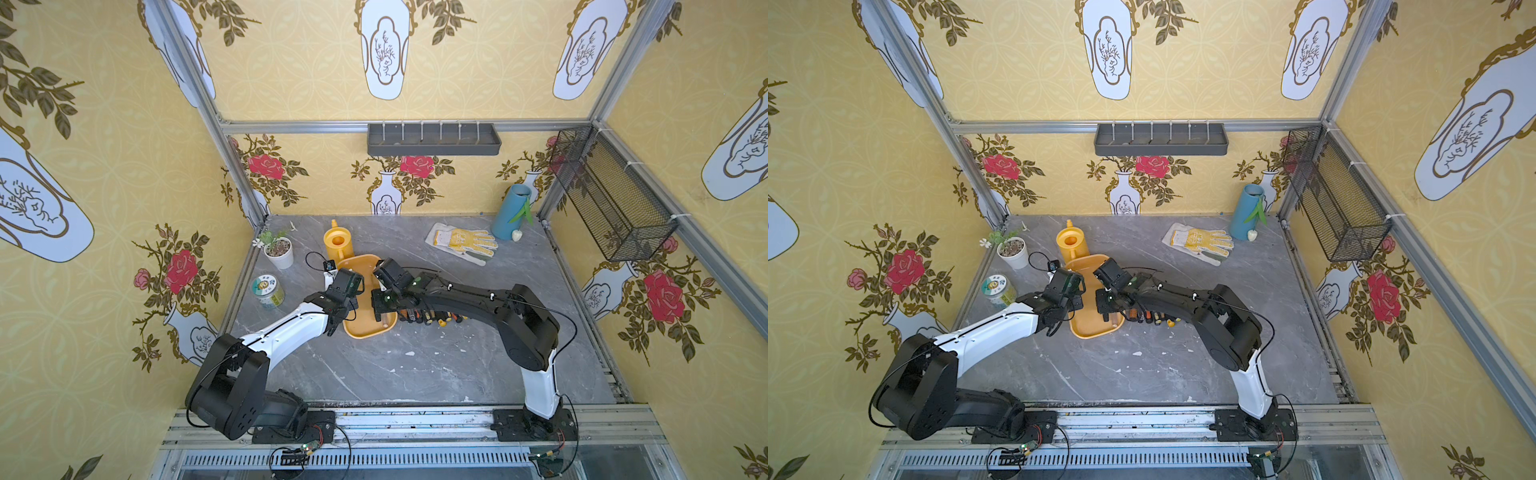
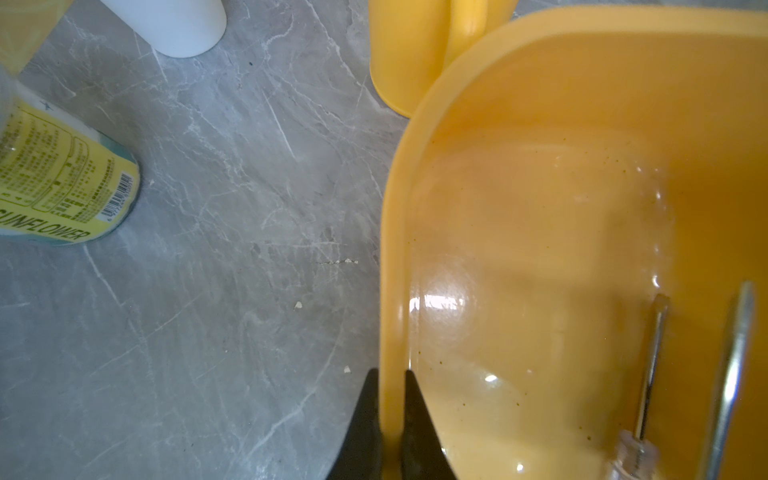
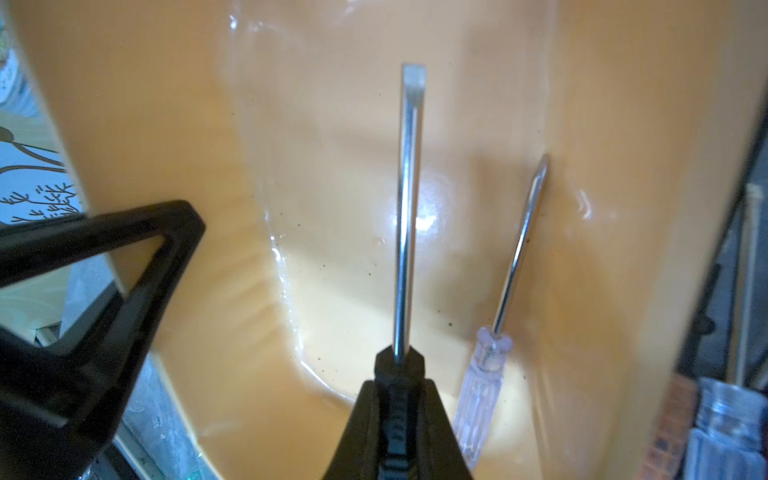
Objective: Take out the screwdriver from the storage box
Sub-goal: Pick up the screwdriver from the storage box, then place the screwdriver at the center of the board.
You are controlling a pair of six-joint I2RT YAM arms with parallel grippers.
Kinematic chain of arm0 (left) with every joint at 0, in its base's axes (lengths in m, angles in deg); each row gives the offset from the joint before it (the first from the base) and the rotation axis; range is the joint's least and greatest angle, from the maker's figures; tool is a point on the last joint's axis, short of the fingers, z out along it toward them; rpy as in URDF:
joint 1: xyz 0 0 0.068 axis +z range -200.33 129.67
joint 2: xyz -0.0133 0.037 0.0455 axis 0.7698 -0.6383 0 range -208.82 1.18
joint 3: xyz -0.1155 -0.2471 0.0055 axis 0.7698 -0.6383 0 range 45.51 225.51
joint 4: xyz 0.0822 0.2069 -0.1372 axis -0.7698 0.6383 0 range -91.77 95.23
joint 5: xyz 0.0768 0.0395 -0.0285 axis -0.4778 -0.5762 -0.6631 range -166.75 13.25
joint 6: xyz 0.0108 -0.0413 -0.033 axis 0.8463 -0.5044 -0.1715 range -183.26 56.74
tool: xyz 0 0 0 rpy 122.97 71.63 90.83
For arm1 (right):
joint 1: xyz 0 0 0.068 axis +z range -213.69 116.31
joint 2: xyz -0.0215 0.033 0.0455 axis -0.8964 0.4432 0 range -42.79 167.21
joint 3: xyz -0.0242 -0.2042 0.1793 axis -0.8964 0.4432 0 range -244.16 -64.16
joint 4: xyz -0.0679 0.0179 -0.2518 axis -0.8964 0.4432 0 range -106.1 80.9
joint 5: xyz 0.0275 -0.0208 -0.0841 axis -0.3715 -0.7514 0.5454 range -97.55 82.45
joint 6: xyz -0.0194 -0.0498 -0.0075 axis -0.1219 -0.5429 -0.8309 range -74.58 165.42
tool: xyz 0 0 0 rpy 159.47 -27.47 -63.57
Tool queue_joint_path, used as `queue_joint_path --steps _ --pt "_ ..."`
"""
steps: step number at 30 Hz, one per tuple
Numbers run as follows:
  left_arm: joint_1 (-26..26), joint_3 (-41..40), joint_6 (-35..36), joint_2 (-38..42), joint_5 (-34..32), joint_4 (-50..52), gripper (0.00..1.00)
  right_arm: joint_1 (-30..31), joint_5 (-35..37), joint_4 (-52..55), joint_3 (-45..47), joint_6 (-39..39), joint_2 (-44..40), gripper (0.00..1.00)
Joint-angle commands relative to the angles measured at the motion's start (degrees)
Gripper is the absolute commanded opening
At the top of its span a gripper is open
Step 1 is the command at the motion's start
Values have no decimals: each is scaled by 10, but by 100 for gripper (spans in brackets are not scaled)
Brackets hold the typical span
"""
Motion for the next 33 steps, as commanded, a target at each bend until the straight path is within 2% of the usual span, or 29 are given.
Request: queue_joint_path --steps 1,15,22,33 --pt "0 -5 3 1 -3 3 0 -5 15 -39 19 -20 -24 0" --pt "0 -4 1 12 -7 6 0 -64 32 -18 63 -72 -135 0" --pt "0 -2 0 16 -4 9 0 -97 44 85 44 -107 -136 0" --pt "0 5 2 16 -4 13 0 -109 41 193 5 -132 -86 0"
